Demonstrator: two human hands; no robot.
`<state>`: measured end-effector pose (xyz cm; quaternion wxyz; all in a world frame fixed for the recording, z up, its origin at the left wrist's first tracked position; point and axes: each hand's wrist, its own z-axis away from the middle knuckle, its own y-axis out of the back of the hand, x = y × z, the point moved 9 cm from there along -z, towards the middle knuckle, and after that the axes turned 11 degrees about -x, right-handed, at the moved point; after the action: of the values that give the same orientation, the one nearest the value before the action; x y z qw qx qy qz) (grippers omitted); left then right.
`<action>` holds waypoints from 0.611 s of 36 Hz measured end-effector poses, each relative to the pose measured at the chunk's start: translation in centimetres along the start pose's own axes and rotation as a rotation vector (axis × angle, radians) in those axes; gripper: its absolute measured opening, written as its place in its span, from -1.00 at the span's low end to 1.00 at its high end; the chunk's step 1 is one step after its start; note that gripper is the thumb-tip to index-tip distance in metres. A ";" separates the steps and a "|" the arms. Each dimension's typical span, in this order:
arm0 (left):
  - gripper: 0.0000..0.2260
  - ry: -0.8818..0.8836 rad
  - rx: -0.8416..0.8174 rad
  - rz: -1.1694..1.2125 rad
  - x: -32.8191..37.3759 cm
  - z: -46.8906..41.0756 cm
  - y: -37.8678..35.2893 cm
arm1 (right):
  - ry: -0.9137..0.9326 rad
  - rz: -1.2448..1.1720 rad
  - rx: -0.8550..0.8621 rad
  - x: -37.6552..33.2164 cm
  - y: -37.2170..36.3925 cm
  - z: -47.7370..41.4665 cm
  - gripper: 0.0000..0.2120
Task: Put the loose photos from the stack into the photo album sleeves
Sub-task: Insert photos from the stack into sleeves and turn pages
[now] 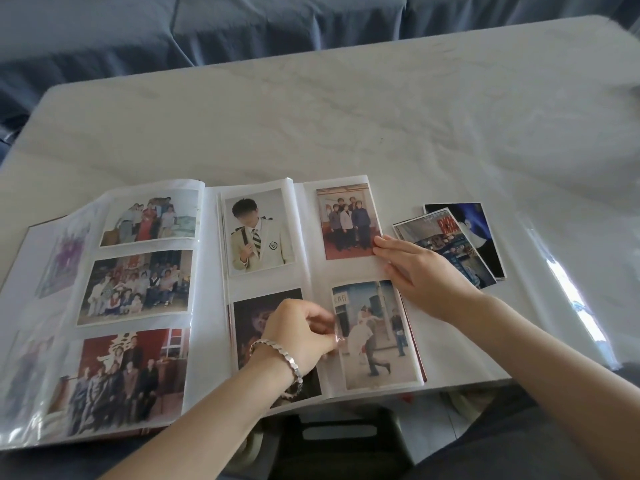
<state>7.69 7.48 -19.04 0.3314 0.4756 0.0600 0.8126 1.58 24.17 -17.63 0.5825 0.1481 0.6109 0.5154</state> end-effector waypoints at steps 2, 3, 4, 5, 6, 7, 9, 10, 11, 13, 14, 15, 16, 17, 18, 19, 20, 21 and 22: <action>-0.79 -0.004 -0.044 -0.024 0.1 0.1 -0.1 | -0.006 0.018 -0.006 -0.2 0.0 0.0 -0.62; -0.84 -0.012 -0.081 -0.053 0.4 0.2 -0.3 | -0.016 0.052 -0.012 -0.3 0.0 0.0 -0.60; -0.85 -0.022 -0.115 -0.081 0.6 0.3 -0.3 | -0.032 0.100 -0.019 -0.4 -0.2 0.0 -0.56; -0.85 -0.031 -0.127 -0.107 0.8 0.5 0.0 | -0.052 0.151 -0.026 -0.5 -0.5 0.1 -0.51; -0.85 -0.044 -0.097 -0.141 0.9 0.7 0.8 | -0.068 0.192 -0.036 -0.8 -0.8 0.2 -0.44; -0.85 -0.060 -0.019 -0.191 1.1 0.9 2.2 | -0.076 0.218 -0.050 -1.2 -1.4 0.3 -0.38; -0.83 -0.087 0.214 -0.286 1.6 1.8 5.8 | -0.065 0.242 -0.078 -2.5 -2.8 0.7 -0.31; -0.80 -0.089 0.325 -0.307 1.6 2.4 7.6 | -0.045 0.249 -0.087 -3.3 -3.5 0.8 -0.31; -0.76 -0.076 0.407 -0.320 1.3 2.8 9.0 | -0.024 0.249 -0.097 -4.1 -4.3 0.9 -0.31; -0.64 0.009 0.456 -0.328 0.0 2.9 10.7 | -0.011 0.231 -0.125 -5.2 -5.7 0.9 -0.29; -0.58 0.061 0.441 -0.300 -0.7 2.9 11.0 | -0.025 0.223 -0.135 -5.4 -6.3 0.9 -0.28; -0.54 0.101 0.419 -0.249 -1.4 2.8 11.2 | -0.047 0.217 -0.135 -5.5 -6.6 0.9 -0.27; -0.52 0.119 0.399 -0.185 -1.9 2.8 11.1 | -0.066 0.211 -0.124 -5.5 -6.7 0.9 -0.27; -0.51 0.129 0.379 -0.114 -2.3 2.7 11.1 | -0.078 0.206 -0.106 -5.5 -6.5 0.8 -0.28; -0.51 0.136 0.366 -0.039 -2.7 2.6 11.0 | -0.084 0.204 -0.090 -5.4 -6.3 0.8 -0.30; -0.51 0.150 0.360 0.034 -3.1 2.5 10.9 | -0.082 0.208 -0.079 -5.4 -6.0 0.8 -0.32; -0.51 0.163 0.360 0.100 -3.6 2.4 10.9 | -0.073 0.211 -0.074 -5.4 -5.8 0.8 -0.34; -0.52 0.178 0.365 0.172 -3.9 2.4 10.9 | -0.061 0.209 -0.073 -5.4 -5.7 0.9 -0.36; -0.52 0.189 0.372 0.254 -4.3 2.3 10.8 | -0.046 0.202 -0.076 -5.3 -5.6 1.0 -0.38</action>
<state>5.74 -3.96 -16.52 0.1260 0.4541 0.1790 0.8636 6.23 18.08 -18.90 0.5466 0.1986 0.5594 0.5906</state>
